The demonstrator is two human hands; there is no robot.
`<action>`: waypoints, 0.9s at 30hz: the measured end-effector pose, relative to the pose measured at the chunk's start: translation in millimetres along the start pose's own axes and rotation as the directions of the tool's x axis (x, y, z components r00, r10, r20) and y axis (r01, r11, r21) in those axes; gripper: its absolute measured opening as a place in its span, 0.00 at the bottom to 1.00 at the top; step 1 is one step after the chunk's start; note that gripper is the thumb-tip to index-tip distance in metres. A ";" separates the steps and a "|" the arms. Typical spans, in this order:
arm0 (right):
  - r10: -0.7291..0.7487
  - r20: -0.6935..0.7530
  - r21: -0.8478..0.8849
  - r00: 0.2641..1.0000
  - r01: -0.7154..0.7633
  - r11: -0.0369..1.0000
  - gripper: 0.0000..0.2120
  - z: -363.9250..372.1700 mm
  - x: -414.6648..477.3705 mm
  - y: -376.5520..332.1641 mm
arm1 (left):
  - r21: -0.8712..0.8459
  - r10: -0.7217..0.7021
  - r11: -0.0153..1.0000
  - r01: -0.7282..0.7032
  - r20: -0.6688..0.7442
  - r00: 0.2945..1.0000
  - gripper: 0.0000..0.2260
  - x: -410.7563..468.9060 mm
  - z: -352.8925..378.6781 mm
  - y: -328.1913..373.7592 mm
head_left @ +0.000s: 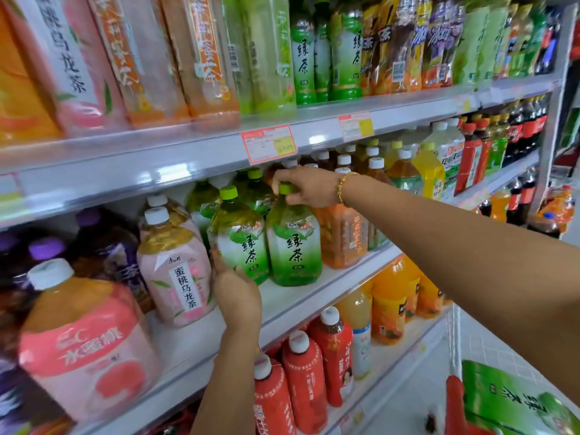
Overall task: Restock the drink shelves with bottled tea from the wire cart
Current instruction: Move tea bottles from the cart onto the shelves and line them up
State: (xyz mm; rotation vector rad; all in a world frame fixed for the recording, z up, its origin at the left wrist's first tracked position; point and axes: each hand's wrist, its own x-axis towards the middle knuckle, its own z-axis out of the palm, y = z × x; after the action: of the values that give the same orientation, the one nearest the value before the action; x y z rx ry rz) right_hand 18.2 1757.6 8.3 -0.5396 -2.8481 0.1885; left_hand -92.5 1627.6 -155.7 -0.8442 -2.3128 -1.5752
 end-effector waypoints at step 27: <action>0.156 -0.096 0.205 0.983 -0.133 0.970 0.41 45.0 11.4 21.4 | 0.648 0.313 0.618 -0.444 0.315 0.896 0.46 53.9 4.9 13.4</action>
State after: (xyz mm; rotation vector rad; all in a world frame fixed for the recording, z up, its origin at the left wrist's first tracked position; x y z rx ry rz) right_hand 3.9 1778.0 -36.3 -0.6921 -2.6439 0.4469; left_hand -127.9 1653.6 -121.4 -1.1621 -2.3310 -0.3569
